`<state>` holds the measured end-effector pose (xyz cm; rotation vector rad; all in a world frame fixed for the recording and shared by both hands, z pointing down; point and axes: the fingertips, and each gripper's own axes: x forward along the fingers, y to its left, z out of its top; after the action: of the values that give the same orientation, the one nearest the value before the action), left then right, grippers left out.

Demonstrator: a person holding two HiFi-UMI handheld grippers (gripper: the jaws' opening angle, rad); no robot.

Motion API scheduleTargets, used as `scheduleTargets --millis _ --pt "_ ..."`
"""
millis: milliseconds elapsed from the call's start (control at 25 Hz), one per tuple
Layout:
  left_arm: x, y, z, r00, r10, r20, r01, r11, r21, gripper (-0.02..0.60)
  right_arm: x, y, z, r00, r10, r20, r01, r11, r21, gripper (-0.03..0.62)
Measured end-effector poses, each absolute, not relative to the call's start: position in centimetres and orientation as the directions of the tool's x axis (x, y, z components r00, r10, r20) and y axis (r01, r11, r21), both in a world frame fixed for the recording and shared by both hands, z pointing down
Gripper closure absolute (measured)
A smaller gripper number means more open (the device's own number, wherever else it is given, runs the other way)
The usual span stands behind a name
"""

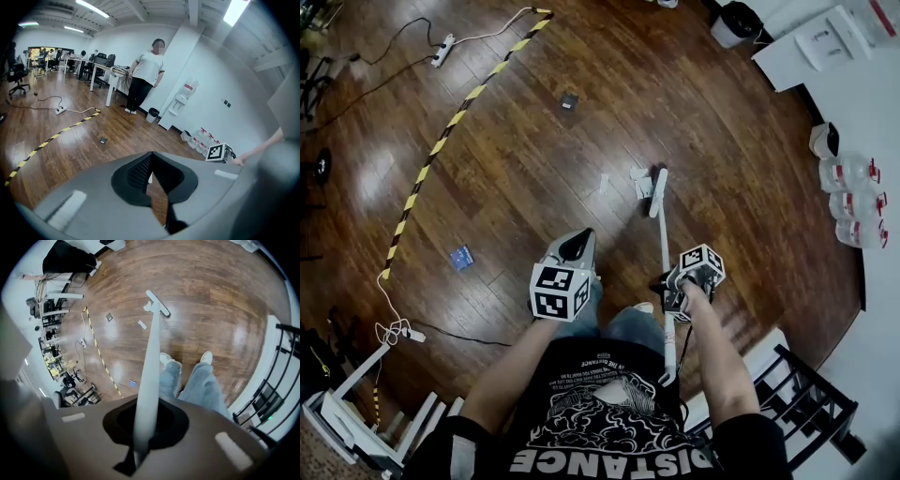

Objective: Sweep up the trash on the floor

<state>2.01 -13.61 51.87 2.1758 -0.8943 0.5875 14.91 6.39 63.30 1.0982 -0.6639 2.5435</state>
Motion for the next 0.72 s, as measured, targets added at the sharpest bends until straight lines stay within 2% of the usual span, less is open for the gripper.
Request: scheduleTargets --millis 240,440,720 --pt "1.8 -13.1 51.9 0.658 -0.417 0.627 -0.739 -0.514 0.435 0.577 20.9 8.2 63.6 -0.566 0.182 0.804 -0.569 -0.792 -0.222 0.594" --pt "0.4 -13.0 52.1 0.639 -0.42 0.644 -0.753 -0.514 0.412 0.577 24.8 8.0 67.0 -0.418 0.341 0.842 -0.704 -0.707 -0.064 0.594" --pt "-3.0 -13.2 52.7 0.593 -0.452 0.666 -0.793 -0.472 0.385 0.577 21.7 5.3 69.5 -0.393 0.418 0.819 -0.782 -0.62 -0.059 0.594"
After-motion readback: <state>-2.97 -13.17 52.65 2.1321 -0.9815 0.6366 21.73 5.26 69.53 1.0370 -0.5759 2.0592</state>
